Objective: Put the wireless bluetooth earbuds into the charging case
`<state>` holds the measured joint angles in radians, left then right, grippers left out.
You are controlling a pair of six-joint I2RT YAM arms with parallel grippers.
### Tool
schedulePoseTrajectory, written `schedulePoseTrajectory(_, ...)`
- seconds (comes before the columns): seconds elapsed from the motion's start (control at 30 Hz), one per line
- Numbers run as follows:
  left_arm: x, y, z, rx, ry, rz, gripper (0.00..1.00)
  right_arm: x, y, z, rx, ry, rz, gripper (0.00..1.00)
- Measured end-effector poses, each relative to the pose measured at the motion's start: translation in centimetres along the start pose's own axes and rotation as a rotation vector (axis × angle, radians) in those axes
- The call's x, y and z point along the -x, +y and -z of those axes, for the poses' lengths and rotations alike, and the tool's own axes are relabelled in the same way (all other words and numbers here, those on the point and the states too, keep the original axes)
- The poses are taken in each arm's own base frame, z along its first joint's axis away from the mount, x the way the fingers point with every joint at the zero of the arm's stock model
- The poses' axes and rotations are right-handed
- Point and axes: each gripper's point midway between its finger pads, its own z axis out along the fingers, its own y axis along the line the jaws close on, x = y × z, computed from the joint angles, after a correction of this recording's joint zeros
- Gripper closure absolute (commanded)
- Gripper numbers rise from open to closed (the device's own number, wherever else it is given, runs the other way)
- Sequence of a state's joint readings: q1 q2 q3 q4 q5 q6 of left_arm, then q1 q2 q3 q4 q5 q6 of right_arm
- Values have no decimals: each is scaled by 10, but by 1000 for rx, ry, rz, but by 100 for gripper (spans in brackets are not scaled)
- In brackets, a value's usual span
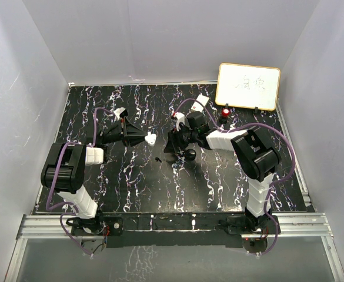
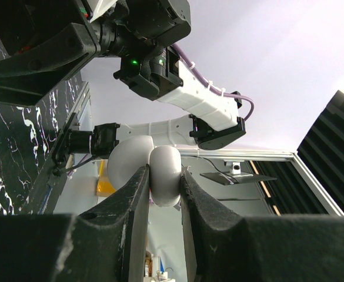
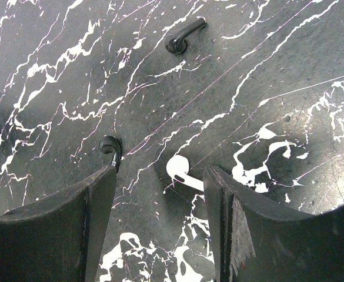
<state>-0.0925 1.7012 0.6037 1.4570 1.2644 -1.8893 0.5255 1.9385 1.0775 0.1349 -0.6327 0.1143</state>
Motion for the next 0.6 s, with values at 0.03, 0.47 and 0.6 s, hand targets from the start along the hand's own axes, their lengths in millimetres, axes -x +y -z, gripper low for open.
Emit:
schedulePoseTrajectory(0.03,0,0,0,0,0,-1,100,0,0,0,1,-1,0,42)
schedulePoseTrajectory(0.47,1,0,1,-1,-5,-1,100,0,1,0,4,-1,-9,42)
schedulePoseTrajectory(0.6,1,0,1,-1,-5,-1,100,-3,2,0,4,5,-13,42)
